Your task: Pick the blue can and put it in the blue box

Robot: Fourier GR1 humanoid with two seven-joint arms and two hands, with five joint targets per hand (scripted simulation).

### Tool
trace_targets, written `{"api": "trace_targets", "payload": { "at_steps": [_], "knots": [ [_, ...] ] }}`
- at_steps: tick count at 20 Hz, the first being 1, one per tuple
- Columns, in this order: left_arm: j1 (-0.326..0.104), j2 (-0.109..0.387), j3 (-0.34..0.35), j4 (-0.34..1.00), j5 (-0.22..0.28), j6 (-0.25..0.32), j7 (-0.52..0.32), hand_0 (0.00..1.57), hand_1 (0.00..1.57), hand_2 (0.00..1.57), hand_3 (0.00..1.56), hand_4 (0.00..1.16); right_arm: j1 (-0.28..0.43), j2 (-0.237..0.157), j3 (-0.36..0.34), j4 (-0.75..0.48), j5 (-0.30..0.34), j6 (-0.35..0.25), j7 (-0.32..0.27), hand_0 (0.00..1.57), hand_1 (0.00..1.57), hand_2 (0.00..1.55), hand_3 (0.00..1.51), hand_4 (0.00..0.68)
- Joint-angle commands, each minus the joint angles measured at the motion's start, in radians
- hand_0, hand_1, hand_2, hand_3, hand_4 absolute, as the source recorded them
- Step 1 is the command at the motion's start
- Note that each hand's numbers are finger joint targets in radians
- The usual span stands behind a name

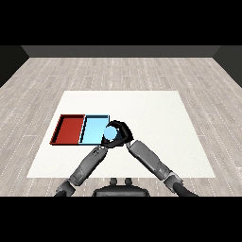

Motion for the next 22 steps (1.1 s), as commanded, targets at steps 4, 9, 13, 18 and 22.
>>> {"api": "trace_targets", "payload": {
  "at_steps": [4,9,13,18,22],
  "knots": [
    [-0.034,-0.026,-0.009,0.030,0.140,-0.026,-0.003,1.18,1.18,1.19,1.03,0.63,0.020,0.019,0.007,-0.006,-0.002,-0.015,-0.003,1.44,1.44,1.45,1.39,0.580],
    [-0.087,-0.008,0.071,0.160,0.154,-0.085,-0.007,1.57,1.57,1.54,1.47,0.66,0.074,0.019,-0.029,-0.030,-0.106,0.053,-0.029,1.25,1.25,1.30,1.22,0.275],
    [-0.037,-0.027,0.006,0.075,0.153,-0.032,-0.009,1.57,1.57,1.52,1.45,1.10,0.046,0.020,-0.049,-0.031,-0.058,0.035,0.037,0.00,0.00,0.00,0.00,0.000],
    [-0.025,-0.027,-0.097,0.049,0.189,0.062,-0.025,1.57,1.57,1.52,1.45,1.12,-0.053,0.020,-0.022,0.095,-0.153,0.007,-0.036,0.00,0.00,0.00,0.00,0.000],
    [-0.076,-0.027,-0.033,0.143,0.174,-0.002,-0.042,1.57,1.57,1.56,1.49,1.14,0.093,0.020,-0.020,-0.123,-0.036,0.005,0.083,0.00,0.00,0.00,0.00,0.000]
  ]
}}
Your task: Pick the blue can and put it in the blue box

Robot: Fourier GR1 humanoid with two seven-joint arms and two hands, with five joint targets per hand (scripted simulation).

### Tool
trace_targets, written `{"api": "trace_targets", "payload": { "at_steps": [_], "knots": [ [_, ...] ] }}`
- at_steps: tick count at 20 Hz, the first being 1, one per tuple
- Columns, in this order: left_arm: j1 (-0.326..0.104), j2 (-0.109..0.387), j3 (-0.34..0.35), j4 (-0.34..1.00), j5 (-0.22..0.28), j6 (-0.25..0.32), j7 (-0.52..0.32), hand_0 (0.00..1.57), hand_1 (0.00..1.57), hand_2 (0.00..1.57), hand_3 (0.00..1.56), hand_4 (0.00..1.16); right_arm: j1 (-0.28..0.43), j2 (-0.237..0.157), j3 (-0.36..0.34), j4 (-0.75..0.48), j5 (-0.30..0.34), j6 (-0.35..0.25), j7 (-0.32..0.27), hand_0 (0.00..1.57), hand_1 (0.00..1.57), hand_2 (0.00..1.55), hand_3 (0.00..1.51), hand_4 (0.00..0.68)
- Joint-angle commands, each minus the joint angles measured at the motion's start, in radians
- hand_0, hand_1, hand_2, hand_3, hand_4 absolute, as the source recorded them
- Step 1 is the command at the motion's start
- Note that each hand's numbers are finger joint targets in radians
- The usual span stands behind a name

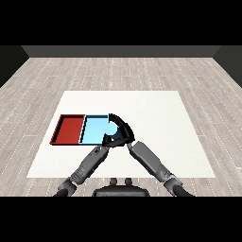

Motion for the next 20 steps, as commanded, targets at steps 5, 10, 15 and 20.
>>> {"api": "trace_targets", "payload": {
  "at_steps": [5,10,15,20],
  "knots": [
    [0.046,-0.010,0.038,-0.008,-0.095,0.004,0.005,1.57,1.57,1.57,1.51,1.13,0.083,-0.017,-0.087,-0.088,0.007,0.104,0.040,0.00,0.00,0.00,0.00,0.000],
    [0.002,-0.007,0.054,0.010,-0.097,0.034,0.039,1.57,1.57,1.57,1.50,1.13,0.190,-0.092,-0.134,-0.229,0.022,0.155,0.051,0.00,0.00,0.00,0.00,0.000],
    [-0.037,0.041,0.153,0.087,-0.090,-0.067,-0.014,1.57,1.57,1.57,1.49,1.13,0.201,-0.095,-0.222,-0.276,0.007,0.182,0.072,0.00,0.00,0.00,0.00,0.000],
    [0.047,0.062,0.136,0.021,-0.136,-0.058,0.006,1.57,1.57,1.57,1.49,1.13,0.388,-0.123,-0.249,-0.455,0.007,0.161,0.047,0.00,0.00,0.00,0.00,0.000]
  ]
}}
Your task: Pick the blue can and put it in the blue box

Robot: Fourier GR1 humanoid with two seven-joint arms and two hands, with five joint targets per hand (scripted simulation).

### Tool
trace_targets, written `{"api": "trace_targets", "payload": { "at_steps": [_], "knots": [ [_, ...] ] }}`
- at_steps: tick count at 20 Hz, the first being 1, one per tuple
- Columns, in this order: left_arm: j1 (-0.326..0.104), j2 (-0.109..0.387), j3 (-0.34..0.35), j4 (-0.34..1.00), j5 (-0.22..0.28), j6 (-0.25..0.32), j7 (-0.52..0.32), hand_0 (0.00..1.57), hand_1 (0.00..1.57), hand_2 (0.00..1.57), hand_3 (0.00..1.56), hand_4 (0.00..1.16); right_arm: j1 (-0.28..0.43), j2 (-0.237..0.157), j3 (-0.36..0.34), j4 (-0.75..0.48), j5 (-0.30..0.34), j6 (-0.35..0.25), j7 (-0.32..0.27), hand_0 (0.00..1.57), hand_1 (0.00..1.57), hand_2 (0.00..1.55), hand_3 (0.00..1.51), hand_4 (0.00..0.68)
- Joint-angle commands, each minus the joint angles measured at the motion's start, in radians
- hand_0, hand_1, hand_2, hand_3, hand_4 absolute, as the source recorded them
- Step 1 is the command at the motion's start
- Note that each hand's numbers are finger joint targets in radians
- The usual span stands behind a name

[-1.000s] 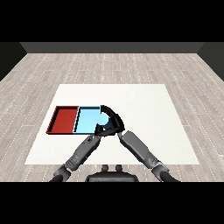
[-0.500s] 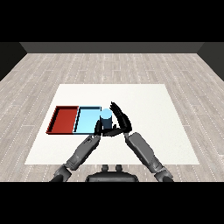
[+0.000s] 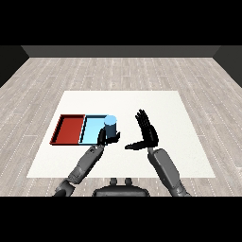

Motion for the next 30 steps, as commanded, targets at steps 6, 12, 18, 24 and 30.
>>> {"api": "trace_targets", "payload": {
  "at_steps": [6,12,18,24,30],
  "knots": [
    [-0.022,0.080,0.075,0.019,-0.051,0.001,0.083,1.57,1.57,1.57,1.51,1.13,0.192,-0.086,-0.166,-0.176,-0.067,0.059,-0.065,0.00,0.00,0.00,0.00,0.000],
    [-0.049,0.208,0.215,0.156,0.003,-0.055,0.111,1.57,1.57,1.57,1.50,1.12,0.228,-0.118,-0.236,-0.166,-0.086,0.065,-0.044,0.00,0.00,0.00,0.00,0.000],
    [-0.246,0.236,0.305,0.506,-0.014,-0.078,0.128,1.57,1.57,1.57,1.52,1.07,0.169,-0.091,-0.237,-0.118,-0.058,0.049,-0.040,0.00,0.00,0.00,0.00,0.000],
    [-0.318,0.192,0.257,0.702,-0.104,0.009,0.234,1.57,1.57,1.55,1.40,0.99,0.171,-0.070,-0.248,-0.044,-0.062,0.063,-0.056,0.00,0.00,0.00,0.00,0.000],
    [-0.387,0.160,0.241,0.845,-0.147,0.015,0.312,1.57,1.57,1.47,1.19,0.94,0.127,-0.029,-0.254,0.082,-0.041,0.062,-0.105,0.00,0.00,0.00,0.00,0.000]
  ]
}}
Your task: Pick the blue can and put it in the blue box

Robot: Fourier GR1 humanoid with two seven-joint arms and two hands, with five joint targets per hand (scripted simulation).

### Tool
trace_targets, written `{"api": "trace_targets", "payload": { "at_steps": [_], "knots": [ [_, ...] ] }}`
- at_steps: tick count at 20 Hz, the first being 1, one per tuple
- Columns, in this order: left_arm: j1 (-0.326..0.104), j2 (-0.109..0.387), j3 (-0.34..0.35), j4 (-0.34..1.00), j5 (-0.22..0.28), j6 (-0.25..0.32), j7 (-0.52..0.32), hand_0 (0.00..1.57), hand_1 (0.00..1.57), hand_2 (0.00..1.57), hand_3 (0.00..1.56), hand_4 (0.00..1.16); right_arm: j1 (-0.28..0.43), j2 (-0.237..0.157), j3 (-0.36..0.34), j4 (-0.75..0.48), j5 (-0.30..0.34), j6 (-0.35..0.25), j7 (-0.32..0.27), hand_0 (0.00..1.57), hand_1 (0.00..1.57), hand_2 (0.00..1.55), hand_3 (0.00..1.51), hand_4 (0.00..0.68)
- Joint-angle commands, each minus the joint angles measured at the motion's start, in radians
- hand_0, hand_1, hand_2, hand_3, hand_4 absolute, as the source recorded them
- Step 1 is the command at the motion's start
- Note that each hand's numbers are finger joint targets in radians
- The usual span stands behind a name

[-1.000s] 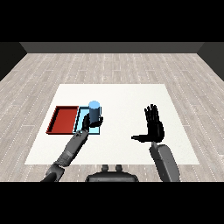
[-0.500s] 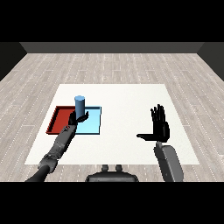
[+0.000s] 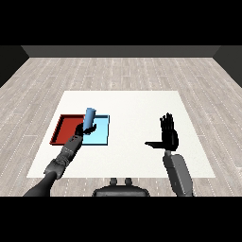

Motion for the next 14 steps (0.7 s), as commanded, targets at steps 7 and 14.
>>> {"api": "trace_targets", "payload": {
  "at_steps": [7,14],
  "knots": [
    [-0.031,-0.080,-0.031,0.157,-0.063,-0.018,0.121,1.54,1.54,1.42,0.34,0.84,0.025,-0.006,-0.057,0.070,-0.048,0.075,-0.044,0.00,0.00,0.00,0.00,0.000],
    [-0.045,-0.069,-0.032,0.166,-0.080,-0.050,0.179,0.00,0.00,0.00,0.00,0.59,-0.013,-0.015,-0.067,0.027,-0.048,0.056,0.005,0.00,0.00,0.00,0.00,0.000]
  ]
}}
